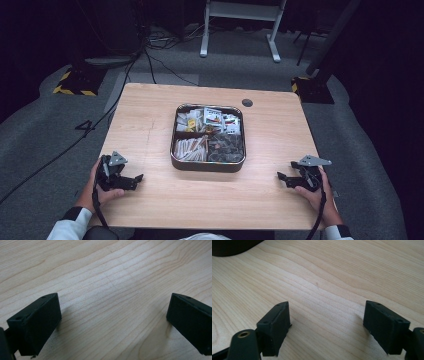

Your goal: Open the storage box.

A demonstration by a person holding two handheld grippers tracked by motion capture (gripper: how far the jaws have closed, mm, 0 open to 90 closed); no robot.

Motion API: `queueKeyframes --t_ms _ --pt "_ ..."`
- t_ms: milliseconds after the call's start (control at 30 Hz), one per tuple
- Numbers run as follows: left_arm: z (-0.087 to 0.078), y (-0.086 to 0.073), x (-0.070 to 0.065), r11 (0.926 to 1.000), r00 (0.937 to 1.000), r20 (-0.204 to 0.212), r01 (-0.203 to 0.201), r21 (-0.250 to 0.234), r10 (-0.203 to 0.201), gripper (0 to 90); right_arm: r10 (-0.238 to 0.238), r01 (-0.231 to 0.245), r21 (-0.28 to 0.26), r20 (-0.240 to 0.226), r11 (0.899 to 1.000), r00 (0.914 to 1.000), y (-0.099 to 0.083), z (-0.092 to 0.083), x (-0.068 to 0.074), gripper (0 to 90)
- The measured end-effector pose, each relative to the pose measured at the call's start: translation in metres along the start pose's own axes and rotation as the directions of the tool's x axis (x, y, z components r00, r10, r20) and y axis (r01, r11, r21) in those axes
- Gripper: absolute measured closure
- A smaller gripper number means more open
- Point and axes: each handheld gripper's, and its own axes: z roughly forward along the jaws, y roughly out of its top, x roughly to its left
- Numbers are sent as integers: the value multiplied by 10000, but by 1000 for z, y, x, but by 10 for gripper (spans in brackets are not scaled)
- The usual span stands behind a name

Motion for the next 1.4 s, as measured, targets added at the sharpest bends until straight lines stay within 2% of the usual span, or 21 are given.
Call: queueKeyframes --t_ms 200,600,833,1000,1133,1233,1400 --pt "-2 -2 3 9998 9997 143 -183 13 183 1 -10 10 10 -16 10000 10000 0 0 0 215" --pt "-2 -3 2 10000 9999 88 -80 5 80 3 104 -108 268 123 9996 9999 5 2 -4 199" --pt "-2 -2 1 10000 10000 -20 9 -14 -9 1 21 -23 663 35 9978 10000 15 6 -6 188" --pt "-2 -2 0 10000 10000 -30 17 -2 -17 4 -8 9 295 -47 9996 10000 28 1 -5 195" --pt "-2 -2 0 10000 10000 -14 43 15 -43 4 -244 245 102 -125 9996 9996 42 -1 0 198" --pt "-1 -2 -1 9999 9998 -140 145 -30 -145 4 -587 585 -151 -114 9982 9982 58 -2 7 211" --pt "0 0 -2 9997 9995 -204 245 -21 -245 4 -658 645 -432 -300 9970 9974 74 0 11 216"
